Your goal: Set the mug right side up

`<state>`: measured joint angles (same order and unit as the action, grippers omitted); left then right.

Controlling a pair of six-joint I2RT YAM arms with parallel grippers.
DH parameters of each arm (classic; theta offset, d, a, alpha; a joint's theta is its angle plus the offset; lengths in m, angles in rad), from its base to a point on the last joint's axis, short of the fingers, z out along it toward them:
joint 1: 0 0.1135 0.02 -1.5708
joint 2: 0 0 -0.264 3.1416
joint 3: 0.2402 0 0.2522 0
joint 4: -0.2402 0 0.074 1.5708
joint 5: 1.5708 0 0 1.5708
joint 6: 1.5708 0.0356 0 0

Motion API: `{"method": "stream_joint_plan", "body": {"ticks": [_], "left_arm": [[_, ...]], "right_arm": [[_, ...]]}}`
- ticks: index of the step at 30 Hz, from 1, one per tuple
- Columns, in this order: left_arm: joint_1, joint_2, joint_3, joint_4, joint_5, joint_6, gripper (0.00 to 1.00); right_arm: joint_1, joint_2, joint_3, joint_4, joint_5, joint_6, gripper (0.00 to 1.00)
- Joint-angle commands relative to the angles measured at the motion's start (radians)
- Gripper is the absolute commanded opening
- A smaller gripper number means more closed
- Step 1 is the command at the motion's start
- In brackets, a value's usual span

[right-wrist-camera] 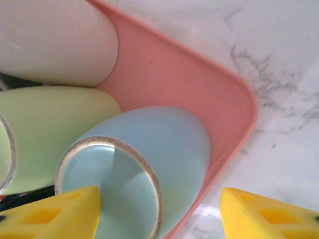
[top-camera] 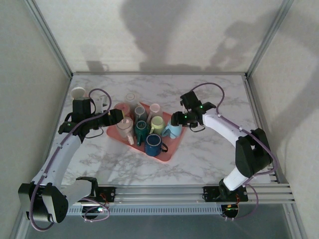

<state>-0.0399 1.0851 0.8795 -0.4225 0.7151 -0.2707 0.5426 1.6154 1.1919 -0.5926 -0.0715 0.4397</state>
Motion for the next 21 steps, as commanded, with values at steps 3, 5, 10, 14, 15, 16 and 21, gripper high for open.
{"method": "stream_joint_plan", "body": {"ticks": [3,5,10,14,15,16,21], "left_arm": [[-0.013,-0.026,0.013,0.018,0.007,-0.015,0.64],[-0.012,-0.034,0.002,0.022,0.007,-0.016,0.64],[-0.014,-0.051,-0.031,0.056,0.016,-0.033,0.64],[-0.018,-0.051,-0.043,0.081,0.021,-0.05,0.64],[-0.018,-0.051,-0.043,0.085,0.021,-0.054,0.64],[-0.021,-0.051,-0.044,0.089,0.02,-0.057,0.64],[-0.029,-0.062,-0.054,0.112,0.023,-0.073,0.64]], "right_arm": [[-0.013,-0.013,0.04,-0.073,0.034,-0.065,0.64],[-0.013,-0.069,0.021,-0.063,-0.009,-0.027,0.64],[-0.011,-0.217,-0.071,-0.004,-0.134,0.16,0.66],[-0.01,-0.259,-0.123,0.032,-0.157,0.31,0.66],[-0.01,-0.254,-0.129,0.043,-0.177,0.335,0.66],[-0.01,-0.247,-0.13,0.056,-0.198,0.35,0.66],[-0.01,-0.194,-0.13,0.121,-0.285,0.476,0.67]]}}
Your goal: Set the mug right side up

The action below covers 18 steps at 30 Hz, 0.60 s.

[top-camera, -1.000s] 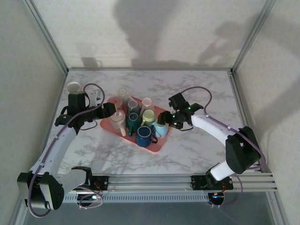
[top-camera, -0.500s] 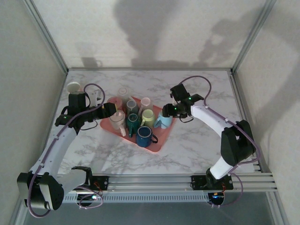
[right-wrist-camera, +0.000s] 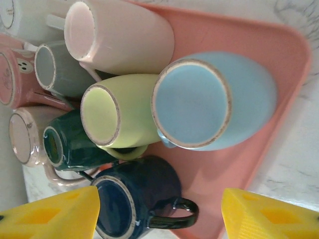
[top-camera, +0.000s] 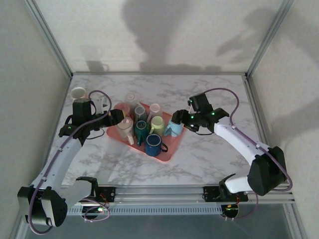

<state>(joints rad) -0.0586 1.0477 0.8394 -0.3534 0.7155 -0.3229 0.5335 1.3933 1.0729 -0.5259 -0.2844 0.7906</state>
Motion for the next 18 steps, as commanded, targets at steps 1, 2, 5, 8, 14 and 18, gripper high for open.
{"method": "stream_joint_plan", "body": {"ticks": [1,2,5,8,14,18], "left_arm": [[-0.012,-0.026,-0.016,0.044,0.022,-0.022,0.64],[-0.012,-0.027,-0.019,0.045,0.022,-0.024,0.64],[-0.014,-0.034,-0.031,0.053,0.022,-0.03,0.64],[-0.016,-0.038,-0.036,0.06,0.023,-0.034,0.64],[-0.018,-0.035,-0.037,0.063,0.024,-0.033,0.64],[-0.018,-0.033,-0.038,0.067,0.022,-0.03,0.64]], "right_arm": [[-0.001,0.041,-0.006,0.052,-0.078,0.152,0.68],[-0.001,0.057,0.001,0.047,-0.079,0.173,0.69],[0.0,0.076,-0.011,0.078,-0.075,0.25,0.71],[-0.001,0.083,-0.033,0.106,-0.051,0.325,0.74],[-0.001,0.085,-0.09,0.157,-0.002,0.458,0.76],[0.0,0.088,-0.115,0.18,0.03,0.512,0.77]]}}
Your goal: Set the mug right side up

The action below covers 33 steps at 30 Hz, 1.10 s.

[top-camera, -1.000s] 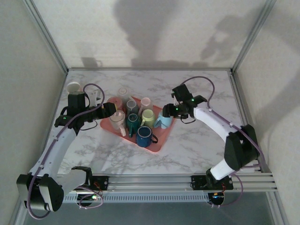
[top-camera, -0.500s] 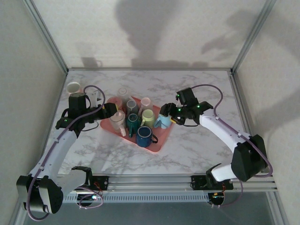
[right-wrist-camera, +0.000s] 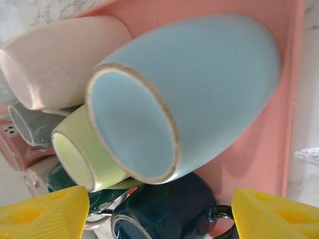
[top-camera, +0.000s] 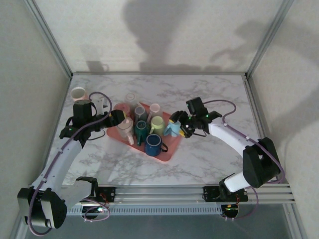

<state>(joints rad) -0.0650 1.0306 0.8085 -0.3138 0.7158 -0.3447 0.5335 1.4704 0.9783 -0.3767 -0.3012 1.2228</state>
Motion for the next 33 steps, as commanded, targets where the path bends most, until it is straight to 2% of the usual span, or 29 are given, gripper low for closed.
{"method": "stream_joint_plan", "body": {"ticks": [1,9,18,28,33], "left_arm": [[-0.011,-0.014,-0.009,0.028,0.023,-0.008,0.64],[-0.012,-0.007,-0.015,0.032,0.021,-0.005,0.64],[-0.012,-0.004,-0.018,0.036,0.017,-0.009,0.64],[-0.021,0.016,-0.011,0.049,0.011,-0.022,0.64],[-0.026,0.016,-0.009,0.049,0.007,-0.022,0.64]], "right_arm": [[0.0,0.017,-0.022,0.037,0.051,0.083,0.77],[-0.001,0.069,-0.004,0.032,0.063,0.04,0.76],[-0.009,0.042,-0.028,-0.045,0.107,-0.072,0.67],[-0.052,0.018,0.019,-0.213,0.203,-0.35,0.66],[-0.063,0.012,0.047,-0.237,0.249,-0.467,0.65]]}}
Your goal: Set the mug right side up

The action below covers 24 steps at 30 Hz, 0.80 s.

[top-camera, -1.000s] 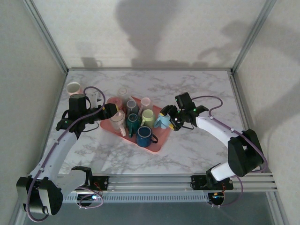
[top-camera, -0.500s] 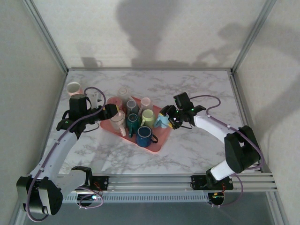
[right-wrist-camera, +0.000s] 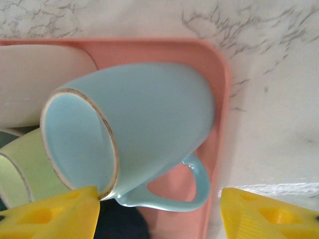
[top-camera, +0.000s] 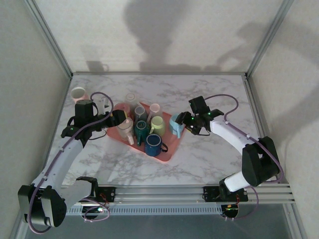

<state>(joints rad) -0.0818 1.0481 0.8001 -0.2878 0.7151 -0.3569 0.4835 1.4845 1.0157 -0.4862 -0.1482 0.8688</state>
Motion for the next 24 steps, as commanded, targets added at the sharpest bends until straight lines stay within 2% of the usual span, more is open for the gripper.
{"method": "stream_joint_plan", "body": {"ticks": [1,9,12,17,24], "left_arm": [[-0.01,0.0,-0.001,0.023,0.007,-0.01,0.64],[-0.013,0.0,0.003,0.016,0.007,0.003,0.64],[-0.013,0.003,0.002,0.017,0.013,0.009,0.64],[-0.017,0.009,0.007,0.024,0.023,0.006,0.64],[-0.021,0.004,0.007,0.023,0.022,0.005,0.64]], "right_arm": [[-0.013,-0.004,0.018,-0.127,0.096,-0.136,0.64],[-0.012,-0.11,0.034,-0.141,0.029,-0.418,0.61],[-0.011,-0.134,0.022,-0.169,0.024,-0.472,0.58],[0.013,-0.121,0.017,-0.179,0.026,-0.473,0.52],[0.109,-0.019,0.107,-0.236,0.176,-0.456,0.48]]}}
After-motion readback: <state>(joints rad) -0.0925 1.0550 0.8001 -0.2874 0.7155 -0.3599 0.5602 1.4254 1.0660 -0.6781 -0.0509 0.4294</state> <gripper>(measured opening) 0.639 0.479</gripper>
